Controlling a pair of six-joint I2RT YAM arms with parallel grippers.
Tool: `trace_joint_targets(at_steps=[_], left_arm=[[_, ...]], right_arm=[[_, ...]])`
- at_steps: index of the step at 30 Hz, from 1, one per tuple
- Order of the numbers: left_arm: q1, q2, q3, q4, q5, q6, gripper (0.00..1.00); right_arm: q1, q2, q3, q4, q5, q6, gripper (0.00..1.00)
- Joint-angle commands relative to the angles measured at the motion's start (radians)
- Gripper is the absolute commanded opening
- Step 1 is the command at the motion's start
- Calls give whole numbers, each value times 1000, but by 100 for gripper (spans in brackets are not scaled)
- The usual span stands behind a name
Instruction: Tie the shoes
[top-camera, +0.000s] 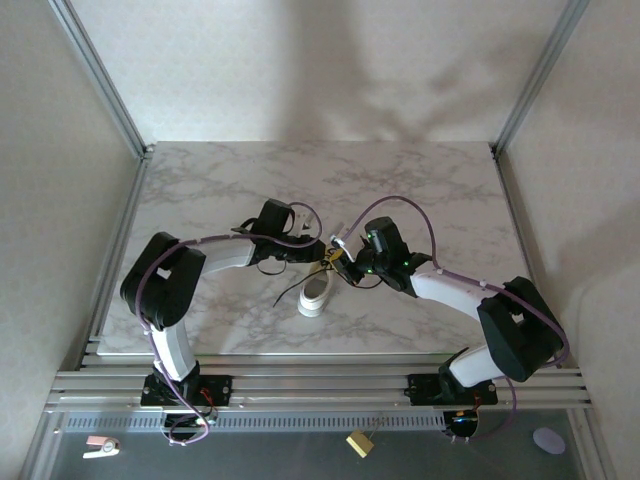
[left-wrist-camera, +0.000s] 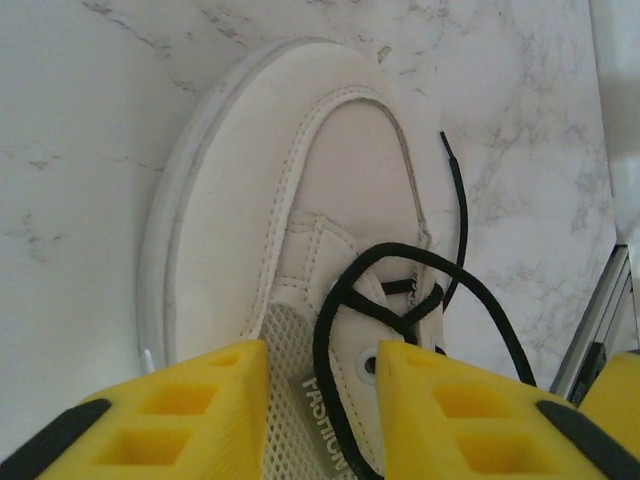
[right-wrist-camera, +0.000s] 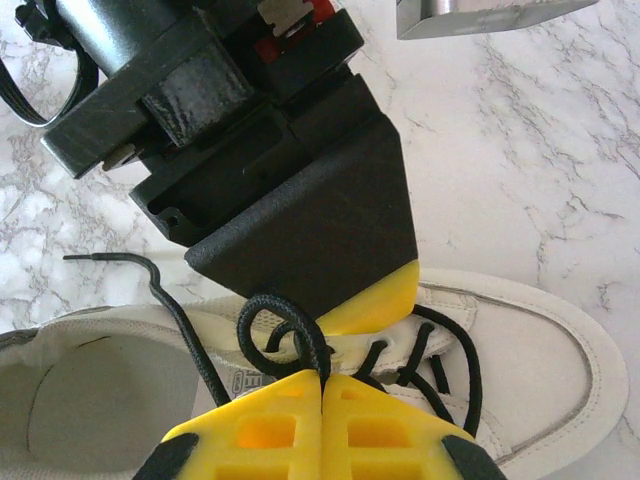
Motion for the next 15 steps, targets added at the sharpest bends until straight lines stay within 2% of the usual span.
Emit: trace_joint_targets(at_steps=[1, 6, 10, 15], left_arm=[[-11, 11, 25, 12, 38, -6, 26], [-9, -16, 25, 6, 27, 2, 11], [-7, -62, 20, -9, -28, 6, 0], [0, -133, -3, -27, -114, 5, 0]], right_arm=[[4, -12, -6, 20, 9, -14, 0], [4, -9, -9, 26, 34, -11, 0], [4, -9, -8, 32, 65, 0, 0], [4, -16, -17, 46, 83, 5, 0]])
